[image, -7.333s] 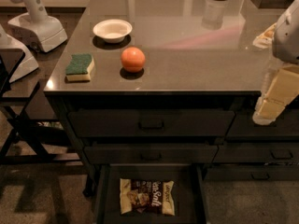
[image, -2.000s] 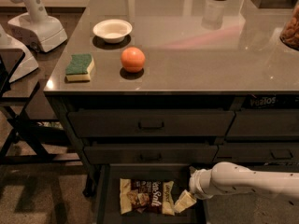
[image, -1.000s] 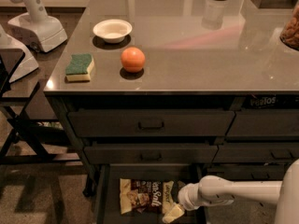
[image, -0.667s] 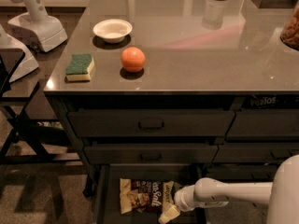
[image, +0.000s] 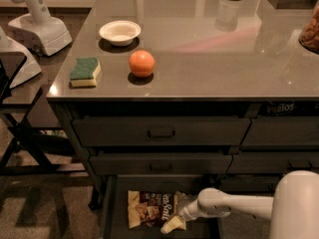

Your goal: Pick brown chip bag from bottom drawer and place on counter

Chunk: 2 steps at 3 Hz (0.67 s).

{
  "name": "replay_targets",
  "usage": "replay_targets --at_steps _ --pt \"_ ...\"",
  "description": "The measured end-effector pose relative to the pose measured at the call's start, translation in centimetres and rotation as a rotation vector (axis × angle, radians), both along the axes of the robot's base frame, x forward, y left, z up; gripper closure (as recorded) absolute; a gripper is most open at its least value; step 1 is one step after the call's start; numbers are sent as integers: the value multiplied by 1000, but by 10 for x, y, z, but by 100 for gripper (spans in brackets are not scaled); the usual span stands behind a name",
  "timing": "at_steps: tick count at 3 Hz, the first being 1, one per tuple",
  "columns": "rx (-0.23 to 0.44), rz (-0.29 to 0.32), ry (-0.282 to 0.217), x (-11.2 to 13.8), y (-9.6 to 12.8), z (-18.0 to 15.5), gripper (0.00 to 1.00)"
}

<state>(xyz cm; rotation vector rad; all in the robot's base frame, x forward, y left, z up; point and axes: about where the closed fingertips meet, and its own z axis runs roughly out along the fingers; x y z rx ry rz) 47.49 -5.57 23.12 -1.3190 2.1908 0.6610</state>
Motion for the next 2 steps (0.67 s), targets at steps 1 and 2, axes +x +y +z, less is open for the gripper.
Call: replay_targets --at_steps 1,2 --pt "-3 26 -10 10 9 -18 0" --pt "-32 51 -6 13 13 -37 0"
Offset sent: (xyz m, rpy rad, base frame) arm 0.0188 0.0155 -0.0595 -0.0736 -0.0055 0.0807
